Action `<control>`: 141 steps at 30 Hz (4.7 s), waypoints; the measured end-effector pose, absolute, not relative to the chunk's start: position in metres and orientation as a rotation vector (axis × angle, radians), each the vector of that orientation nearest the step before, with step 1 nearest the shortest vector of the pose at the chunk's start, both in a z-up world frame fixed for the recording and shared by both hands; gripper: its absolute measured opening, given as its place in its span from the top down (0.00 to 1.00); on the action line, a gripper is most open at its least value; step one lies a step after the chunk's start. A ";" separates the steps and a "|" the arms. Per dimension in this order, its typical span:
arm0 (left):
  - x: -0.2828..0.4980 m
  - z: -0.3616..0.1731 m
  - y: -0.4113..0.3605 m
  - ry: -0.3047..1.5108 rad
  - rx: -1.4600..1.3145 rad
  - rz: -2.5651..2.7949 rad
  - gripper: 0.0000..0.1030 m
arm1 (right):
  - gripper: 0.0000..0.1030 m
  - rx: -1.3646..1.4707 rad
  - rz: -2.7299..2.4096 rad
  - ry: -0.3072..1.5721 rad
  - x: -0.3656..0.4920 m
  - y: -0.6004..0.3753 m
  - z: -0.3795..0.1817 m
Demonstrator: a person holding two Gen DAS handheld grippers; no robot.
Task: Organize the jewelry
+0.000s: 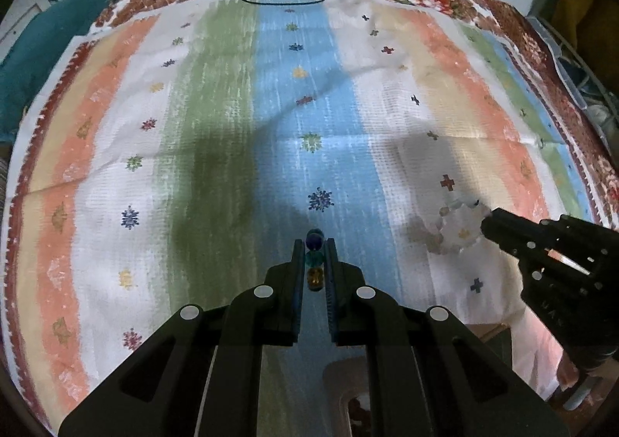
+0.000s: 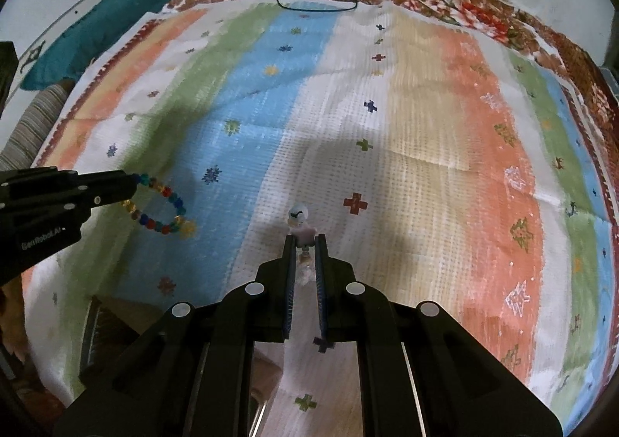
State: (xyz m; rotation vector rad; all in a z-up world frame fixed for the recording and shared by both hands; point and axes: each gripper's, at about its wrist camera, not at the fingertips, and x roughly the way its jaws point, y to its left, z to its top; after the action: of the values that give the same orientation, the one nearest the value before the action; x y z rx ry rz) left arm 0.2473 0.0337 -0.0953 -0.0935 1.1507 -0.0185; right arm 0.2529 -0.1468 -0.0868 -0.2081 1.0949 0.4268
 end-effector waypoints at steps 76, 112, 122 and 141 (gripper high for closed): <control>0.112 -0.014 -0.008 0.987 -0.125 -0.058 0.80 | 0.72 -0.155 0.502 0.933 0.123 -0.165 -0.013; 0.036 -0.013 -0.010 0.953 -0.079 -0.079 0.06 | 0.10 -0.094 0.514 0.872 0.066 -0.221 0.002; 0.013 -0.010 -0.013 0.910 -0.055 -0.052 0.06 | 0.07 -0.121 0.530 0.849 0.046 -0.226 0.004; -0.018 0.004 -0.021 0.803 -0.038 -0.005 0.06 | 0.07 -0.078 0.539 0.763 0.014 -0.236 0.018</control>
State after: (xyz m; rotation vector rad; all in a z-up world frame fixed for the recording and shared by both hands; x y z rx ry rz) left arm -0.0181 -0.0205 0.0044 -0.0377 0.8026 -0.0046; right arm 0.0139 -0.2356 0.0176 -0.0778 0.7632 0.5390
